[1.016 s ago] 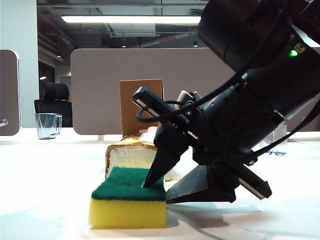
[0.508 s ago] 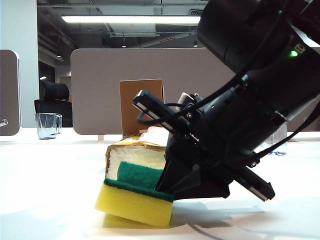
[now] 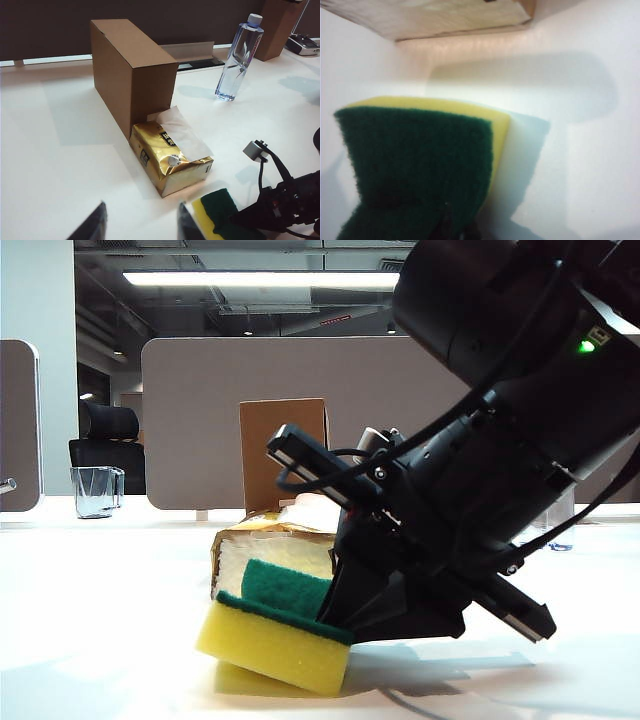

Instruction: Move the sponge from left to right to wipe the table, avoiding obstacles on the table, and finally reaching the bottle of mineral water.

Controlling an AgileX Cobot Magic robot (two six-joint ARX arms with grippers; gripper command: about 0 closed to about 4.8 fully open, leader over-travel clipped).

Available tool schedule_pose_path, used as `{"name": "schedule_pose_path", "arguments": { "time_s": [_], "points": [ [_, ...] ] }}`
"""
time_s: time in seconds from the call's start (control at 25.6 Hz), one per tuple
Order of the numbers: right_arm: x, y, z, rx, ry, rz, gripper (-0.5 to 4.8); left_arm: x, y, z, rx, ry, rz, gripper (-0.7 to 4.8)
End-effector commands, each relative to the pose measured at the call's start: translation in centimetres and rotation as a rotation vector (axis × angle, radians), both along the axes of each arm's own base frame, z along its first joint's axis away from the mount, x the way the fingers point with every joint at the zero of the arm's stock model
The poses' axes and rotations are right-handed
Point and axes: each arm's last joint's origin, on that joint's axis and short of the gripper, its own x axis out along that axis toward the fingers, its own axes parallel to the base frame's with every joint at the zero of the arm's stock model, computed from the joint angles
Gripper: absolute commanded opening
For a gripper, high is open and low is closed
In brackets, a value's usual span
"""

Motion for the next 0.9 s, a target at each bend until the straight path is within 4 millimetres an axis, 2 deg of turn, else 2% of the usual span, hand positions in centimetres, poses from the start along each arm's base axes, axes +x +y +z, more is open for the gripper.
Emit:
{"name": "schedule_pose_path", "arguments": {
  "time_s": [0.04, 0.35, 0.59, 0.9],
  "points": [
    [-0.8, -1.3, -1.5, -0.159, 0.072, -0.027, -0.06, -0.3, 0.0, 0.7, -0.004, -0.033, -0.005, 1.79],
    [-0.7, -3.6, 0.1, -0.223, 0.041, -0.084, -0.06, -0.4, 0.1, 1.0, -0.007, -0.042, -0.005, 1.79],
    [-1.1, -6.3, 0.1, -0.280, 0.059, -0.105, -0.05, -0.4, 0.1, 1.0, -0.007, -0.042, -0.005, 1.79],
    [-1.5, -8.5, 0.7, -0.336, 0.070, -0.120, -0.05, -0.4, 0.1, 1.0, -0.007, -0.042, -0.005, 1.79]
  ]
}}
